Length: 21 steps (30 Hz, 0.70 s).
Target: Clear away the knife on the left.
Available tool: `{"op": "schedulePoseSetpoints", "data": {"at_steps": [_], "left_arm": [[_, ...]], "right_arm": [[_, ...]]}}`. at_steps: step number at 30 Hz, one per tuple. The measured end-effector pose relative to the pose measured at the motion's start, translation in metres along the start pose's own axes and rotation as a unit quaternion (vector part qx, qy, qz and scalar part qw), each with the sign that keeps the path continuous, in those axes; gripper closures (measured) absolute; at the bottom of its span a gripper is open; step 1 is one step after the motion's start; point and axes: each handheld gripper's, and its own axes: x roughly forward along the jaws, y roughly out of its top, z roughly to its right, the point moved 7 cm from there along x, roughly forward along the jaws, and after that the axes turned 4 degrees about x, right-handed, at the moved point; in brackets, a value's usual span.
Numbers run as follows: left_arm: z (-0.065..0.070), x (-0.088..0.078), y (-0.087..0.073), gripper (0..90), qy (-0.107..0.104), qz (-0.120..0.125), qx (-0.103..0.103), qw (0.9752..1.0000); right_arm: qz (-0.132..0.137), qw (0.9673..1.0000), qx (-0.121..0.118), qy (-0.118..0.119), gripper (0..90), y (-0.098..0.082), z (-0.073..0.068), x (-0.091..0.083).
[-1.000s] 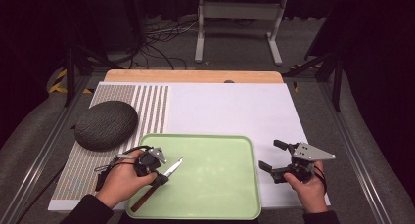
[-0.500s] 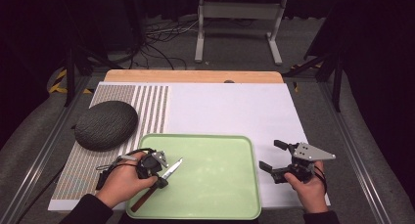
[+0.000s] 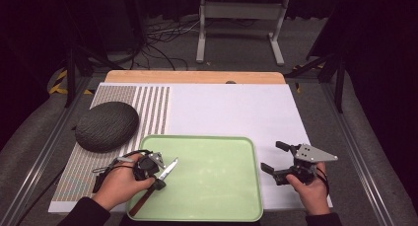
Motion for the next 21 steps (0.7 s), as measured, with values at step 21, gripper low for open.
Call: {"op": "schedulePoseSetpoints", "data": {"at_steps": [21], "left_arm": [[-0.007, -0.008, -0.015, 89.9, 0.005, -0.002, -0.023, 0.9997]], "right_arm": [[-0.003, 1.0, -0.002, -0.001, 2.9, -0.001, 0.0, 0.001]]}}
